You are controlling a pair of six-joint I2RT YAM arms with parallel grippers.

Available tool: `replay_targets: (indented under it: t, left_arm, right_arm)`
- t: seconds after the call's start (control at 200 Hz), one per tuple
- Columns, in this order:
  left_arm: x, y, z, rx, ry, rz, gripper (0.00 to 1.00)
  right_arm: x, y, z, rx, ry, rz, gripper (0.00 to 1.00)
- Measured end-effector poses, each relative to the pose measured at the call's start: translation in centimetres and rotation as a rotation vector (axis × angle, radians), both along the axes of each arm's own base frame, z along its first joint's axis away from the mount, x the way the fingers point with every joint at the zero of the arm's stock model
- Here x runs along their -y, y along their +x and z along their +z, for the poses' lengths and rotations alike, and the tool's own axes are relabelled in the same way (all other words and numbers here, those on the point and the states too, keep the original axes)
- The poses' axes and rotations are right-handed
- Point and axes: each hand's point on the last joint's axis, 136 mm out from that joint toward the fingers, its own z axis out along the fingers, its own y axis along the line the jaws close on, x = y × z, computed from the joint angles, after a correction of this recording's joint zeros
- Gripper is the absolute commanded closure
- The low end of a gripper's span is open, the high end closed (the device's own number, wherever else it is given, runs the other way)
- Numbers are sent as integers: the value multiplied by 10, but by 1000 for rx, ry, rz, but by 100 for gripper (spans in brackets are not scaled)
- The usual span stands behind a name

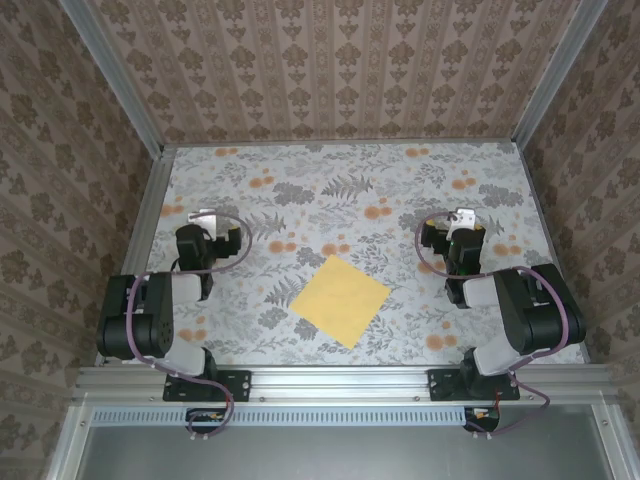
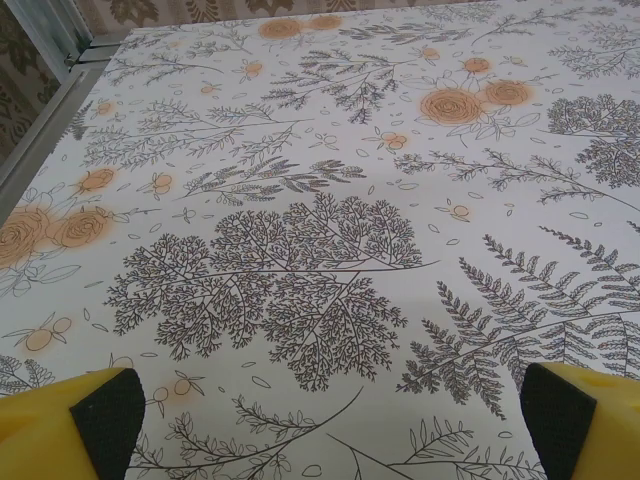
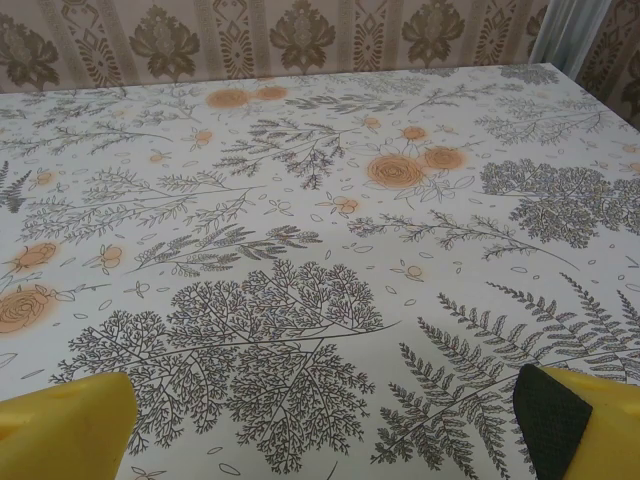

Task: Fold a paper plane with a square sheet of paper (pick it up from the middle)
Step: Move the square sheet of paper to the center of the table.

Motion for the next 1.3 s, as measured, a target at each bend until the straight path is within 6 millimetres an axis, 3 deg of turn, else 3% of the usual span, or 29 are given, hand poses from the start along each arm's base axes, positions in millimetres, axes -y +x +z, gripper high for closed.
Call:
replay_targets:
  t: [0.92,0.995,1.065,1.175,1.3]
  left_arm:
    - [-1,1,-1,-18,2,6,0]
    - [-4,5,4,-60,9,20,0]
    - [-8,15,26,-49,14,48,0]
    - [-14,21,60,-12,2,91,0]
    - [-16,14,73,-43,-39,129,0]
  right_arm:
    - [0,0,1,5,-2,0,0]
    - [0,-2,9,28,-15,-3,0]
    - [0,-6,22,54,-28,-16,0]
    - [1,-13,56,100,-26,-47,0]
    - [3,-14,101,122,59,-87,0]
